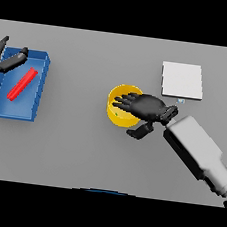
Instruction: Pick up the red beaker and tilt it to pour out 1 green nut into yellow bowl. Pick up the yellow bowl and place it on the metallic measuring scale.
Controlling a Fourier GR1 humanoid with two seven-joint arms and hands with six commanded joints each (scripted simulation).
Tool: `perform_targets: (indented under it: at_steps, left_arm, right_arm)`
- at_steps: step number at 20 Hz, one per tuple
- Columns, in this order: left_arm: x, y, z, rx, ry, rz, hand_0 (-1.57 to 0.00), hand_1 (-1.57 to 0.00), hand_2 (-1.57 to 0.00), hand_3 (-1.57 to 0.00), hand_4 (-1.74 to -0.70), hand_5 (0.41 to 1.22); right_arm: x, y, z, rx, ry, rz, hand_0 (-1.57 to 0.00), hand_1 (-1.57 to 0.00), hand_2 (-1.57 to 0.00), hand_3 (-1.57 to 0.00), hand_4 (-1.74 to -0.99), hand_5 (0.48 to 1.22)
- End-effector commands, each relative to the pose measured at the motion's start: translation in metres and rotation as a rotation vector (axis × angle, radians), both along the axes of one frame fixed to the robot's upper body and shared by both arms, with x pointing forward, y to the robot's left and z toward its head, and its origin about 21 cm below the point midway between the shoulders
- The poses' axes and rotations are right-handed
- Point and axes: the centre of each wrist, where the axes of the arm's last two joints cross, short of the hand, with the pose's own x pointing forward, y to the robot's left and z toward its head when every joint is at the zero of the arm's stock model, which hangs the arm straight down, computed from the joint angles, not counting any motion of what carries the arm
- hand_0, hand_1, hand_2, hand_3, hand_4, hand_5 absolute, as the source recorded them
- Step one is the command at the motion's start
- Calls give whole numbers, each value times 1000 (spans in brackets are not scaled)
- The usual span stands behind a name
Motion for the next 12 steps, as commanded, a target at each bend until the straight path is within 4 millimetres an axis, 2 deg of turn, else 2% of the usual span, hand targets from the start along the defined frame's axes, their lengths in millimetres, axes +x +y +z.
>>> perform_targets:
  at_steps: [1,3,6,8,9,10,11,12]
  left_arm:
    - [-1,-1,3,-1,-7,-9,1,1,1,1,-801,706]
    - [0,4,3,-1,-4,-9,1,1,1,1,-802,703]
    - [2,5,2,20,19,6,1,1,1,1,-789,711]
    - [3,5,1,12,13,4,1,1,1,1,-789,714]
    - [4,3,2,16,9,5,1,1,1,1,-791,712]
    - [2,2,2,16,-1,-4,1,1,1,1,-791,711]
    - [3,3,3,19,-2,-2,1,1,1,1,-789,710]
    - [2,1,1,11,7,-7,1,1,1,1,-788,710]
  right_arm:
    - [0,3,-4,-9,7,0,1,1,1,1,-1177,673]
    - [2,7,-10,-43,12,-2,1,1,1,-4,-1184,676]
    - [7,7,-9,-54,31,-5,1,1,1,-22,-1195,708]
    - [7,8,-14,-68,30,-21,1,-15,-37,-77,-1234,770]
    - [7,8,-15,-70,26,-24,-48,-60,-88,-130,-1261,809]
    - [8,9,-13,-60,29,-14,-193,-183,-189,-215,-1309,891]
    - [9,10,-15,-55,27,-10,-455,-407,-349,-322,-1363,957]
    - [9,10,-16,-50,27,-6,-678,-640,-594,-572,-1435,1010]
